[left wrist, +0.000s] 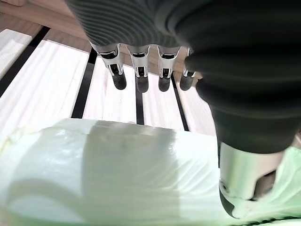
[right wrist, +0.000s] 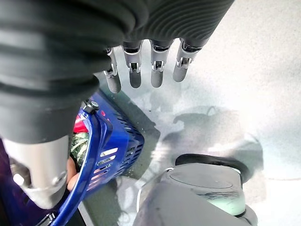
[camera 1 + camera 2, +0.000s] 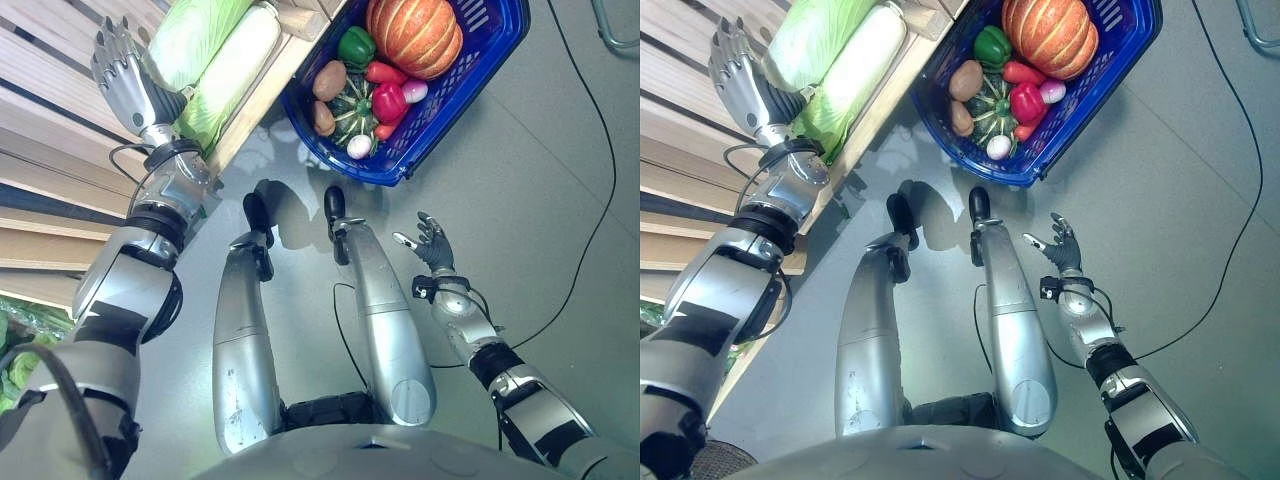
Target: Pick up fruits and vegetables into the basket
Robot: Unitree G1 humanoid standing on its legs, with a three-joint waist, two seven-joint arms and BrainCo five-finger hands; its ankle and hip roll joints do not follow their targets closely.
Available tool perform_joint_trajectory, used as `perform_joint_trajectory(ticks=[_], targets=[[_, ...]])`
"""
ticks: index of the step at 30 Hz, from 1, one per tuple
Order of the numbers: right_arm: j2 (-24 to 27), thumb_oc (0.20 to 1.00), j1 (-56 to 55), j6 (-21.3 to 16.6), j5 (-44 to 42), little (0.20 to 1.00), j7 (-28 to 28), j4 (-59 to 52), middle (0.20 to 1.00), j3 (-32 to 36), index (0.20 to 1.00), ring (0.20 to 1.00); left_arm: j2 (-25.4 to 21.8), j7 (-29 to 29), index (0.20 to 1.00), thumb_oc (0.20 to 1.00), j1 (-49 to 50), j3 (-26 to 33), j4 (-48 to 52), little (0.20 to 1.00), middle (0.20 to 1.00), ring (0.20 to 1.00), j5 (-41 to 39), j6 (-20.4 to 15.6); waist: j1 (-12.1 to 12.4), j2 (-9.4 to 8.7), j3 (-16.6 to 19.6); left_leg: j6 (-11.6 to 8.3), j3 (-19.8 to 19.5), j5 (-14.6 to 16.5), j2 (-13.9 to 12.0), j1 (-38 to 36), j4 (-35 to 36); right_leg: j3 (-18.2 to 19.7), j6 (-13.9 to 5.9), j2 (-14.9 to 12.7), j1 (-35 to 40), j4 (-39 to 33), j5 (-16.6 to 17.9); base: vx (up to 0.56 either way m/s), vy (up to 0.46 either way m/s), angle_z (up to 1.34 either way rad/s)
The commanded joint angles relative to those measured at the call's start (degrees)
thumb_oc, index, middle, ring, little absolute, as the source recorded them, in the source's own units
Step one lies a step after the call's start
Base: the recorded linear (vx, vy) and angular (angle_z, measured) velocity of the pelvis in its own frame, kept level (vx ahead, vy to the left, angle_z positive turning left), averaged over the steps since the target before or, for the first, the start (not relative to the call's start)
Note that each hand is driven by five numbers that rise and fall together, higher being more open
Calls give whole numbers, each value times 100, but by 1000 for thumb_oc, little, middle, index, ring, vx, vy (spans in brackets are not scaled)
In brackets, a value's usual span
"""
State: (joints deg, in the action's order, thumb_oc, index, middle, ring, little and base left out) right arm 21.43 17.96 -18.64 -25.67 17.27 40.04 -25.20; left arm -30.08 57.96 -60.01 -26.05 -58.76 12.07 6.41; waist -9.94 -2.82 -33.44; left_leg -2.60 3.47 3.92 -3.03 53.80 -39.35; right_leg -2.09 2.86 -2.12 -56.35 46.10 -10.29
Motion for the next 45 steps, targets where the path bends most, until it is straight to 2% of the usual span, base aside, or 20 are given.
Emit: perform_joint_trajectory(ticks=[1,7,8,9,10,13,20,23,26,28,31,32,36,37,41,45], targets=[[112,1000,-403,-141,28,1000,127,-410,1000,9,1000,1000,-204,110,1000,1000,-68,-11,-208,1000,1000,1000,-164,180,7,-72,365,217,361,662,246,69,-333,60,-430,194,110,-260,196,0,0,0],[163,1000,-408,-41,99,1000,297,-731,1000,12,1000,1000,-262,-105,1000,1000,-257,-133,-218,1000,1000,1000,-157,534,-22,-73,365,206,370,616,234,346,-385,38,-442,179,-161,-201,262,0,0,0],[166,1000,-420,-26,87,1000,310,-796,1000,21,1000,1000,-259,-88,831,831,-282,-168,-189,831,831,831,-216,657,-30,-79,365,204,368,612,236,388,-377,32,-449,173,-211,-196,269,0,0,0],[164,1000,-436,-35,89,1000,310,-821,1000,24,1000,1000,-252,-42,404,404,-274,-162,-171,404,404,404,-222,719,-33,-85,365,202,369,612,236,411,-368,29,-458,168,-246,-190,271,0,0,0],[154,1000,-443,-60,98,1000,297,-820,1000,33,1000,1000,-240,-22,200,200,-266,-143,-148,200,200,200,-168,801,-31,-91,365,202,365,603,241,434,-346,25,-461,165,-272,-201,277,0,0,0],[137,1000,-404,-89,59,1000,287,-786,1000,24,1000,1000,-244,26,200,200,-273,-153,-167,200,200,200,-192,896,-21,-103,365,204,378,585,250,412,-269,24,-465,181,-261,-272,293,0,0,0],[133,1000,-447,-129,54,1000,203,-768,1000,18,1000,1000,-369,102,200,200,-209,-61,-189,200,200,200,-311,826,8,-100,365,177,403,583,274,183,-188,8,-477,204,-33,-402,304,0,0,0],[112,1000,-467,-209,63,1000,168,-733,1000,21,1000,1000,-446,107,200,200,-153,43,-181,200,200,200,-245,693,30,-98,365,158,411,601,274,-32,-147,-7,-480,192,195,-483,285,0,0,0],[86,1000,-560,-267,134,1000,183,-853,1000,23,1000,1000,-550,232,200,200,1,154,62,200,200,200,-126,235,75,-79,365,129,423,582,276,-356,-25,-45,-487,172,544,-633,284,-11,-39,2],[64,1000,-600,-285,157,1000,218,-908,1000,42,1000,1000,-542,241,200,200,97,230,231,200,200,200,-36,169,100,-66,365,121,413,589,298,-507,34,-58,-496,165,701,-708,279,-1,-31,4],[26,1000,-637,-344,195,1000,236,-983,1000,69,1000,1000,-543,387,200,200,279,357,464,200,200,200,98,-131,143,-49,365,110,393,566,325,-740,179,-86,-501,155,953,-846,275,-8,-48,7],[-49,1000,-658,-363,286,1000,284,-1127,1000,139,1000,1000,-551,414,200,200,672,526,982,200,200,200,398,-435,255,-1,365,66,343,504,350,-1159,434,-142,-499,119,1430,-1133,286,-18,-73,10],[-121,1000,-689,-442,360,1000,302,-1299,1000,218,1000,1000,-521,395,200,200,1193,667,1597,200,200,200,650,-701,397,51,365,45,206,403,393,-1679,787,-207,-483,80,1986,-1463,290,6,-68,14],[-170,1000,-691,-528,344,1000,250,-1424,1000,292,1000,1000,-552,300,200,200,1591,730,2115,200,200,200,757,-852,495,85,365,24,104,291,431,-2045,1070,-237,-468,68,2386,-1741,323,23,-77,17],[-276,1000,-806,-662,359,1000,121,-1688,1000,444,1000,1000,-539,63,200,200,2491,875,2962,200,200,200,898,-1260,663,127,370,30,-113,118,508,-2870,1641,-285,-441,58,3266,-2275,345,76,-54,15],[-303,1000,-1035,-842,86,1000,-255,-2155,1000,671,1000,1000,-404,-639,200,200,3546,894,3954,200,200,200,888,-1619,825,166,798,3,-337,-152,543,-3654,2498,-443,-421,33,4206,-3217,493,141,-61,15]])
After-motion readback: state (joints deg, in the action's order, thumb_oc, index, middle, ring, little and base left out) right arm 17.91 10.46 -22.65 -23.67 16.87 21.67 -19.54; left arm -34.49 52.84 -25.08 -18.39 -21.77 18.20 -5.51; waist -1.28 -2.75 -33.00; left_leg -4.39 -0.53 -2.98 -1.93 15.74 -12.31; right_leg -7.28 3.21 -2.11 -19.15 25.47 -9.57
